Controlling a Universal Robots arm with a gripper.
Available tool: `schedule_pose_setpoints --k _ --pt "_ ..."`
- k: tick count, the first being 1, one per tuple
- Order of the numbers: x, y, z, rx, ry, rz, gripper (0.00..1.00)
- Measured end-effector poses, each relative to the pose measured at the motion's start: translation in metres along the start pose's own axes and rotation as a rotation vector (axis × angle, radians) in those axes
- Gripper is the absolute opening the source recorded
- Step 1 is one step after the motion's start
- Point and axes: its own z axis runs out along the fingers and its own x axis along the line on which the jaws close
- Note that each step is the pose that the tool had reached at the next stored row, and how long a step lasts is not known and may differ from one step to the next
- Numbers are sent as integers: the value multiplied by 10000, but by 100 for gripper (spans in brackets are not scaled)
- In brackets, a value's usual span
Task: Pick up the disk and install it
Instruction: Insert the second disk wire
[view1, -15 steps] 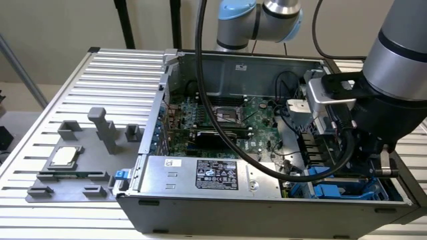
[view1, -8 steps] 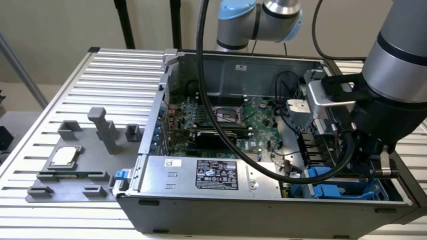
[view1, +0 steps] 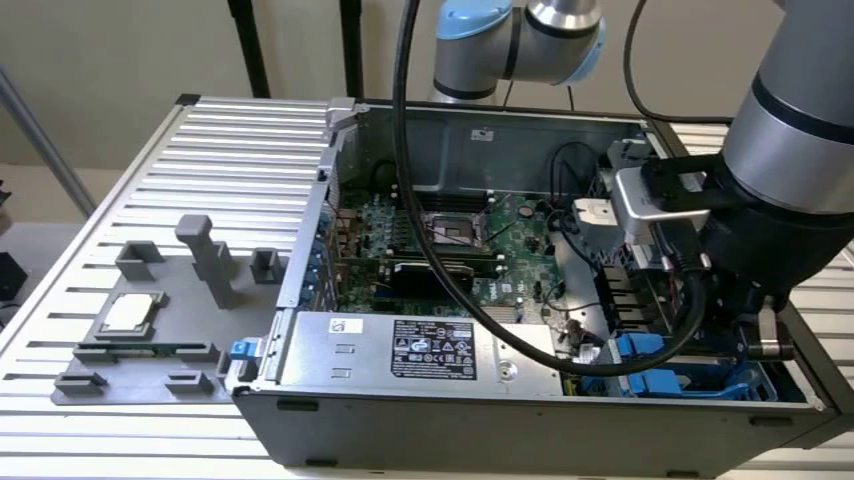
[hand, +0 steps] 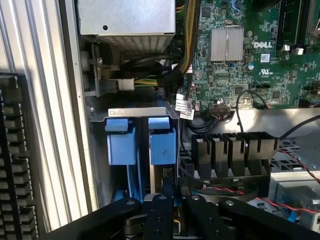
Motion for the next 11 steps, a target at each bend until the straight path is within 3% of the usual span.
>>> schedule_pose_setpoints --k 8,9,11 --pt "36 1 24 -2 -47 -27 0" --pt "36 0 21 -4 -51 -26 100" --pt "35 -6 -14 -5 -64 -23 100"
